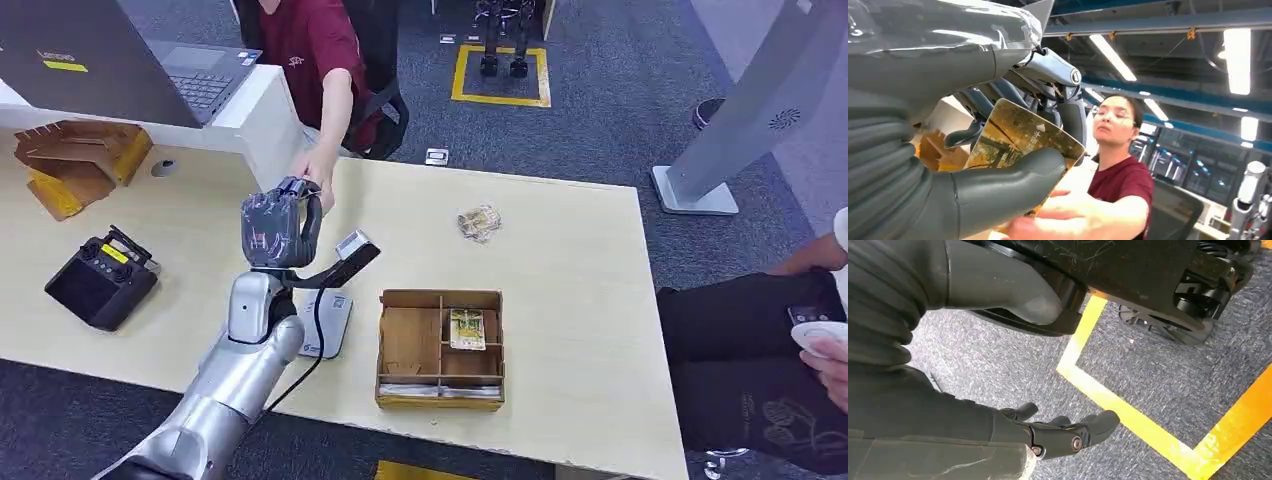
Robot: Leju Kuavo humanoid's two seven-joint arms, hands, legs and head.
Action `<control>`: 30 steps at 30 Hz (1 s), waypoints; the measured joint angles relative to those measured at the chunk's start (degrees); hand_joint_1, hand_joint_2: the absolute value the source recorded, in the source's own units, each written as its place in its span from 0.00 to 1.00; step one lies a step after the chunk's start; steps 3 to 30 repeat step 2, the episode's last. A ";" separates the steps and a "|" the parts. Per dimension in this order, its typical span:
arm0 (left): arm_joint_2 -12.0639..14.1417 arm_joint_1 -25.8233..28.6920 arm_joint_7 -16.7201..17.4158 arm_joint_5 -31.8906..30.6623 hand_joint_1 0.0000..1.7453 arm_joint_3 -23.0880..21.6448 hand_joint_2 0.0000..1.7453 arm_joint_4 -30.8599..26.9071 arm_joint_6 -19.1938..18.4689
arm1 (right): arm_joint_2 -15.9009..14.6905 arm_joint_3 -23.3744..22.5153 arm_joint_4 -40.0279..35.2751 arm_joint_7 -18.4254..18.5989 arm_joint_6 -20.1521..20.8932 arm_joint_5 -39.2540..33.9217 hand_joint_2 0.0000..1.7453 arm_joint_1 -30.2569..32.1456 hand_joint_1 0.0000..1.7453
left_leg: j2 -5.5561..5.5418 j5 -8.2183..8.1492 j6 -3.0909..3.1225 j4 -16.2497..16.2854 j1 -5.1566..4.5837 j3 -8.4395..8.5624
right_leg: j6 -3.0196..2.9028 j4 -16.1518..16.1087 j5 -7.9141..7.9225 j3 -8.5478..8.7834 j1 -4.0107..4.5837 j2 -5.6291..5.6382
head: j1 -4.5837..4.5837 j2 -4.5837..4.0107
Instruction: Pass the card to the sensor for recognition and then transmit it.
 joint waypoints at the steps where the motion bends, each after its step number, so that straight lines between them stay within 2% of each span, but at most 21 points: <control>1: 0.00 -0.06 0.00 -0.02 1.00 0.18 1.00 0.29 0.00 | 0.00 0.00 0.00 0.02 0.00 0.02 1.00 0.00 0.00 | 0.00 0.00 0.00 0.00 0.00 0.00 | 0.00 0.00 0.00 0.00 0.00 0.00 | 0.00 0.00; 30: -0.02 -0.09 0.00 -0.04 1.00 0.33 1.00 0.57 0.02 | 0.00 0.00 0.00 0.04 0.00 0.02 1.00 -0.01 0.00 | 0.00 0.00 0.00 0.00 0.00 0.00 | 0.00 0.00 0.00 0.00 0.00 0.00 | 0.00 0.00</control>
